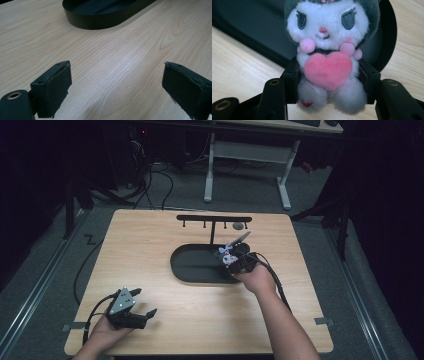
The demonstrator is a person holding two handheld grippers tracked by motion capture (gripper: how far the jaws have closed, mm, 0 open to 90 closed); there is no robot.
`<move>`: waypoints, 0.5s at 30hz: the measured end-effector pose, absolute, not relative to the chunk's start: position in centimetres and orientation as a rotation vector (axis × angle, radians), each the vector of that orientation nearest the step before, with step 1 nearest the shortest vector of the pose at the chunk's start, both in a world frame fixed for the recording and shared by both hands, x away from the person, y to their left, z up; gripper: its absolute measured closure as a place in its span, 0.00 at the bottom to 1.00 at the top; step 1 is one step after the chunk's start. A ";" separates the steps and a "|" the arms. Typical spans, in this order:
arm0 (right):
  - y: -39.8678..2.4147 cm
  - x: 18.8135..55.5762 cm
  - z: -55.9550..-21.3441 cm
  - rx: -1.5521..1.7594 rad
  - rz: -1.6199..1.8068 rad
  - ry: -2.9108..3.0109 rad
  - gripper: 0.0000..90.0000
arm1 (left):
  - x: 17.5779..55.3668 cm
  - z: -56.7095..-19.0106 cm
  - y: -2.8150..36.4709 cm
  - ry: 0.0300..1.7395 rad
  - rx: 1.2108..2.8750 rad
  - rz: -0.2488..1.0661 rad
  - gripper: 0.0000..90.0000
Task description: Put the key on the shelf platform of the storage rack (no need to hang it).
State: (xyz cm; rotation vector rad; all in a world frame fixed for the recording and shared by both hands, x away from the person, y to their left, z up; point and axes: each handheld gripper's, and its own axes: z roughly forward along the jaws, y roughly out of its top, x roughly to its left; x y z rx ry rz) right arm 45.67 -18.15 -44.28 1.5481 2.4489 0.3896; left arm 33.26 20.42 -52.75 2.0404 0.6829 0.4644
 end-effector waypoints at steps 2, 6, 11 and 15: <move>-18.0 46.1 -44.6 1.555 0.385 2.448 0.53 | 33.3 -52.8 20.4 0.682 2.042 0.464 0.11; -17.5 47.0 -45.1 1.551 0.381 2.451 0.53 | 33.4 -52.8 20.3 0.683 2.041 0.462 0.11; -16.9 47.8 -45.0 1.569 0.407 2.435 0.53 | 33.4 -52.8 20.3 0.677 2.051 0.459 0.11; -16.8 48.2 -45.3 1.563 0.406 2.433 0.53 | 33.3 -52.8 20.3 0.674 2.051 0.460 0.11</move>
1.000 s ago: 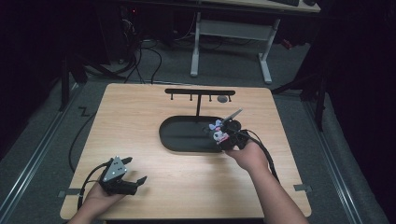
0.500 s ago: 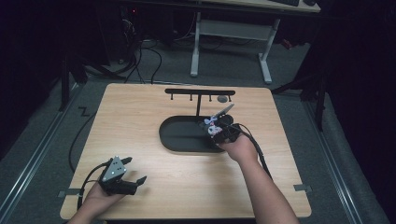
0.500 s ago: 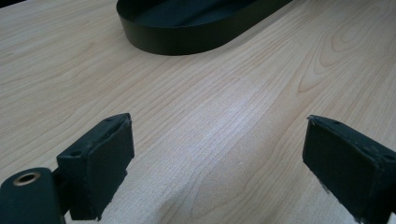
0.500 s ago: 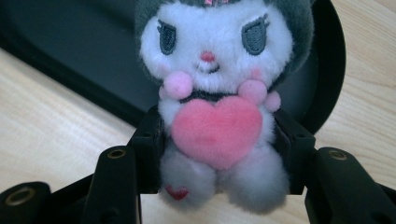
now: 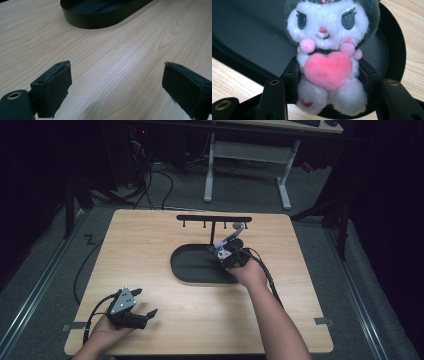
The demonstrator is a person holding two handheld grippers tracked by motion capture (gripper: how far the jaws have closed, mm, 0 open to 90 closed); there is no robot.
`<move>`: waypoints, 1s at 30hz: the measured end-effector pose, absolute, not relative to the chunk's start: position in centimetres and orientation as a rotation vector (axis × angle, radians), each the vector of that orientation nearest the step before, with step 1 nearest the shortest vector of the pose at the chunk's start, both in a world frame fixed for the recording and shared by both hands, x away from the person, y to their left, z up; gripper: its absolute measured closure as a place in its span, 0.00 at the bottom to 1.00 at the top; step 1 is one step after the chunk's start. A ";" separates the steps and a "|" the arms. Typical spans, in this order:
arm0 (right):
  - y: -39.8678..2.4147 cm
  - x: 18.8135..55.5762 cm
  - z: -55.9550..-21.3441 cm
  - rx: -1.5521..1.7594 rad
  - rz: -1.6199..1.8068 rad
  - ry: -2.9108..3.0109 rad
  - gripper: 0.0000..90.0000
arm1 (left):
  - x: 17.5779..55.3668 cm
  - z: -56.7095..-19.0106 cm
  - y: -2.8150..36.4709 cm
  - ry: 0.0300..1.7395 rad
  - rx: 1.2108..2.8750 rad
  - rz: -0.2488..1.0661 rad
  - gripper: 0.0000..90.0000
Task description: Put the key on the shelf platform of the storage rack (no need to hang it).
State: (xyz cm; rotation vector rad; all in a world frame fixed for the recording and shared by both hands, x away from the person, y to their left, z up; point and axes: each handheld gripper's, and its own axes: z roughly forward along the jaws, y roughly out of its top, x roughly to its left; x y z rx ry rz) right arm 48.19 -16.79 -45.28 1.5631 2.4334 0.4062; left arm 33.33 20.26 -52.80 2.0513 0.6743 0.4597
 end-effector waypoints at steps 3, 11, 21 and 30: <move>-16.6 48.2 -45.7 1.561 0.380 2.445 0.53 | 33.3 -52.8 20.3 0.671 2.052 0.461 0.11; -16.8 47.6 -45.9 1.557 0.311 2.474 0.53 | 33.3 -52.8 20.2 0.668 2.060 0.461 0.11; -17.0 47.2 -47.3 1.597 0.281 2.484 0.52 | 33.3 -52.8 20.2 0.669 2.064 0.458 0.11; -16.9 47.6 -47.4 1.588 0.335 2.475 0.40 | 33.4 -52.8 20.2 0.680 2.061 0.451 0.11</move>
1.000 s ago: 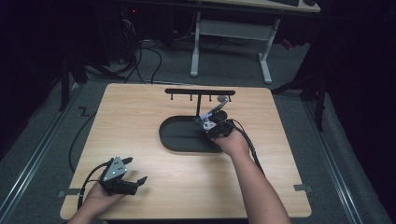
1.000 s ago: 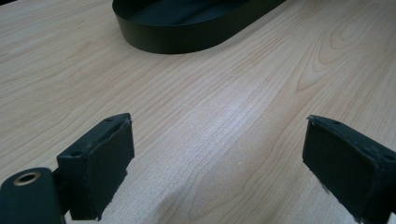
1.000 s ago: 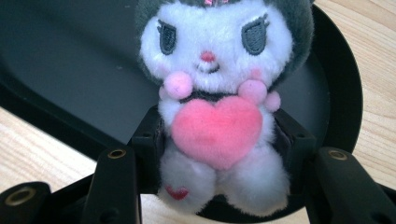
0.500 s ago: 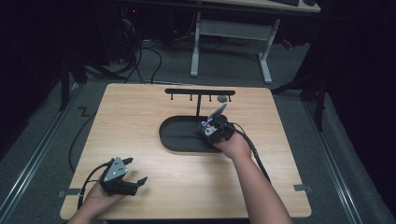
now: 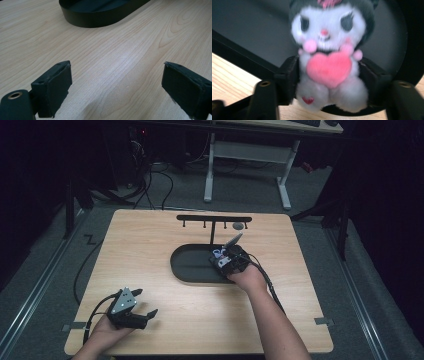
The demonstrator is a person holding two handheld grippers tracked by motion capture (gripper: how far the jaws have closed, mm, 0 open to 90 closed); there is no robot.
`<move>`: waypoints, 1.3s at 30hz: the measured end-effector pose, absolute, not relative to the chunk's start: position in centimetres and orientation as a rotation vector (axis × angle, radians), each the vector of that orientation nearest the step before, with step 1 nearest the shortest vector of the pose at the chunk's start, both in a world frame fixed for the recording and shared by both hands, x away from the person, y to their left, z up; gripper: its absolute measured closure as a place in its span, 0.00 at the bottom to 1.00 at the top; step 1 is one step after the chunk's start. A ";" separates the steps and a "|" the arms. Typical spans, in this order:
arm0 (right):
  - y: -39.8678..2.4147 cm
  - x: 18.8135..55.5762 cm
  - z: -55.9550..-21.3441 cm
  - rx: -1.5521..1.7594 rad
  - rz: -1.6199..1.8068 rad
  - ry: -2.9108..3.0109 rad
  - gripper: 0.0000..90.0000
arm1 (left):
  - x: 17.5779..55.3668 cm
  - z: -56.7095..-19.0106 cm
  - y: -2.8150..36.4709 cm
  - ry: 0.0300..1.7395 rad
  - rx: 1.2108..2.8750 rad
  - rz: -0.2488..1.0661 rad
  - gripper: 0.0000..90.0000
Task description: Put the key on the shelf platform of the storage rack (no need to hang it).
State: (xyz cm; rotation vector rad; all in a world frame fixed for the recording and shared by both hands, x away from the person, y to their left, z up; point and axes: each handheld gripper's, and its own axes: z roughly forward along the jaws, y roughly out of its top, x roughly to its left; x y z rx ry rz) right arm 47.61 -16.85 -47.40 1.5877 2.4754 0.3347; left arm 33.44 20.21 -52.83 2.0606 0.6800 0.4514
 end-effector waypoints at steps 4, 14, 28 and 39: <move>-16.9 47.3 -47.0 1.576 0.354 2.443 0.29 | 33.3 -52.8 20.2 0.665 2.064 0.464 0.11; -17.0 46.5 -45.7 1.547 0.402 2.408 0.29 | 33.3 -52.8 20.1 0.674 2.064 0.461 0.11; -17.5 45.1 -44.4 1.503 0.482 2.390 0.34 | 33.3 -52.8 20.1 0.670 2.067 0.461 0.11; -18.6 42.5 -44.6 1.419 0.553 2.370 0.30 | 33.3 -52.8 20.1 0.665 2.067 0.465 0.11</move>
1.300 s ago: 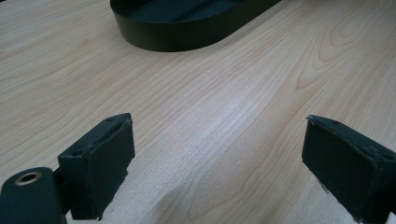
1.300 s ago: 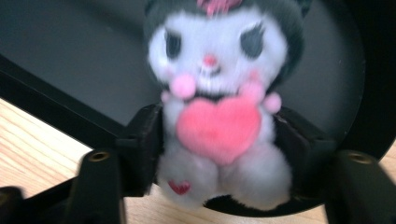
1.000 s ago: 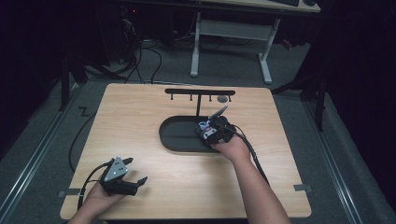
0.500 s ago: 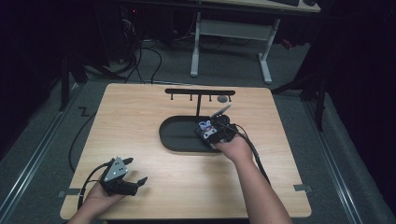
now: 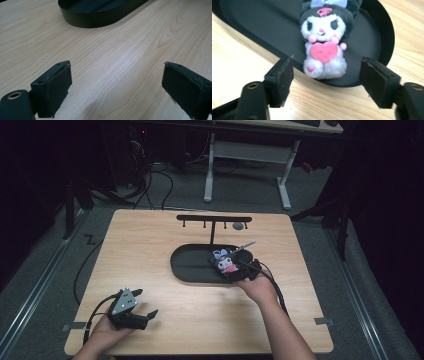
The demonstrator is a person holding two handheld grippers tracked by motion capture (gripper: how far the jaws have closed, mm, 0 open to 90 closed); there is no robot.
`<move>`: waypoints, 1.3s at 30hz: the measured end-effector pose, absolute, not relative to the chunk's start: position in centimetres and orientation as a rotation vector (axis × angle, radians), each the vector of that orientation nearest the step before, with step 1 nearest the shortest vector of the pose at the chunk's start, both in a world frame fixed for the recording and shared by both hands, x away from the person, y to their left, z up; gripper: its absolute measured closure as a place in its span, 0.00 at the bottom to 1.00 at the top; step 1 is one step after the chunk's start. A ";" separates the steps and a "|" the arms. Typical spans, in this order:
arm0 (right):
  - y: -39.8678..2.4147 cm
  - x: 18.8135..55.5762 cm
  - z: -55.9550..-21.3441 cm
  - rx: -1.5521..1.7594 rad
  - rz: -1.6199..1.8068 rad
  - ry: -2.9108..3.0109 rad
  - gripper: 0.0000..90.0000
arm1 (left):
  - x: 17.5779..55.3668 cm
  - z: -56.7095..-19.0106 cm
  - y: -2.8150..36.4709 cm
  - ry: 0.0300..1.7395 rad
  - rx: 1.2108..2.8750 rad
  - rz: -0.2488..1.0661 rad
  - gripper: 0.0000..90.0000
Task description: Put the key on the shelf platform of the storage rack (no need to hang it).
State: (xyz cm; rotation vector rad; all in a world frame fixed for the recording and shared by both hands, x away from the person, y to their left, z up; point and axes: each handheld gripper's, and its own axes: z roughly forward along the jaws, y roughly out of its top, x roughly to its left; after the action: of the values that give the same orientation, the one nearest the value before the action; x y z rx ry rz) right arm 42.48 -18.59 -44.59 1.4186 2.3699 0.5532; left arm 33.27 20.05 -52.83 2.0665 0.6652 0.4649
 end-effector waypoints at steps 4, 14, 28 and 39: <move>-18.8 41.4 -44.9 1.380 0.593 2.350 0.27 | 33.2 -52.8 20.0 0.663 2.067 0.470 0.11; -20.6 38.0 -46.3 1.393 0.783 2.227 0.21 | 33.3 -52.8 19.9 0.663 2.076 0.468 0.11; -23.3 32.8 -49.5 1.370 1.018 2.116 0.17 | 33.5 -52.8 19.9 0.683 2.069 0.469 0.11; -24.0 26.6 -51.7 1.294 1.084 2.005 0.17 | 33.3 -52.7 18.9 0.628 2.080 0.460 0.11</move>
State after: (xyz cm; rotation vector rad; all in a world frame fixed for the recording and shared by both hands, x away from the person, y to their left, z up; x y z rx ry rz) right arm 26.65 -24.02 -51.67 1.2936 2.0049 1.0842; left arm 33.32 18.92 -52.69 2.0795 0.6278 0.4604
